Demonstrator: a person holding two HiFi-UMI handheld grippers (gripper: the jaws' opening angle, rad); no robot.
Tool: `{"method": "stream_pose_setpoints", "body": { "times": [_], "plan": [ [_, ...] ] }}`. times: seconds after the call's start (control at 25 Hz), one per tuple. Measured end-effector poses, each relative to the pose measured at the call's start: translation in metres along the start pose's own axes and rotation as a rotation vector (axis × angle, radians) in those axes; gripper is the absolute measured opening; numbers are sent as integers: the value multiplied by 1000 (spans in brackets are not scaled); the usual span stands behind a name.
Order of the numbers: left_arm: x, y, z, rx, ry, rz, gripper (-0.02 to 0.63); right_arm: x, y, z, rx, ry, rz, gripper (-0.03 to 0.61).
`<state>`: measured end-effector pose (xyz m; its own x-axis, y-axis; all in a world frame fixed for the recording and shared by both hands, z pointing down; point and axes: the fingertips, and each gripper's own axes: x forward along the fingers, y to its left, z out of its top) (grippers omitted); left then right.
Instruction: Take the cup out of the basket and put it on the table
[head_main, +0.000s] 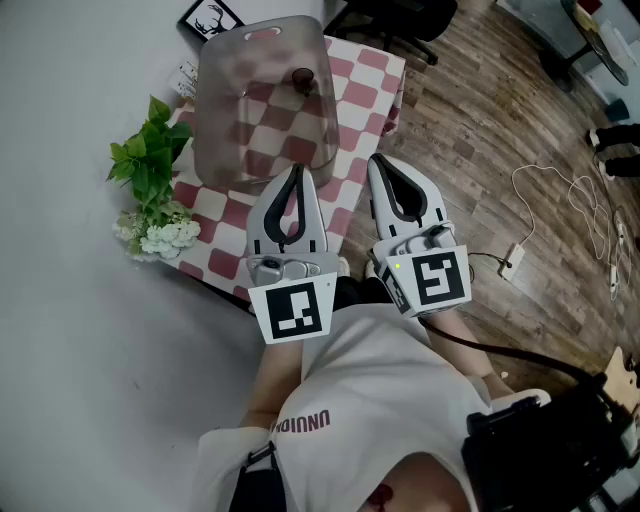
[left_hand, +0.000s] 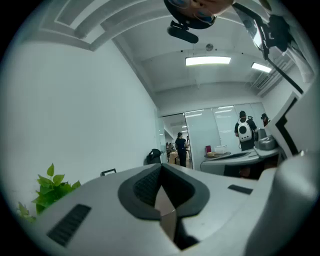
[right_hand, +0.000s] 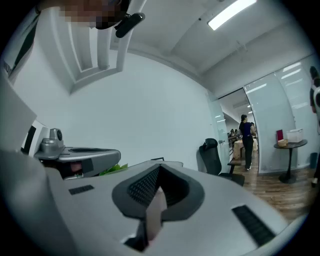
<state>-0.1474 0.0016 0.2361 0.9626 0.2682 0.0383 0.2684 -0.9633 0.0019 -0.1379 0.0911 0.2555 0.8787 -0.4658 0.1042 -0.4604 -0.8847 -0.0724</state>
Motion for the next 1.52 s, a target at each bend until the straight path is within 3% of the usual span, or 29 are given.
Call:
{"method": "stream_pose_setpoints", "body": {
  "times": [0.84,1.24,1.4,1.52],
  "plan": [
    [2,4,1,-16,-1,-17,12,7,1,-1,0,8,-16,17],
    [0,17,8,-48,-16,-87,12,16,12,8,-46,9,-62,17],
    [-4,23,14,-74,-41,-94,12,18,16,12,-31,-3,-44,18],
    [-3,27,15,-46,-43,-62,12,25,16,14,-35,-10,-11,18]
  ]
}}
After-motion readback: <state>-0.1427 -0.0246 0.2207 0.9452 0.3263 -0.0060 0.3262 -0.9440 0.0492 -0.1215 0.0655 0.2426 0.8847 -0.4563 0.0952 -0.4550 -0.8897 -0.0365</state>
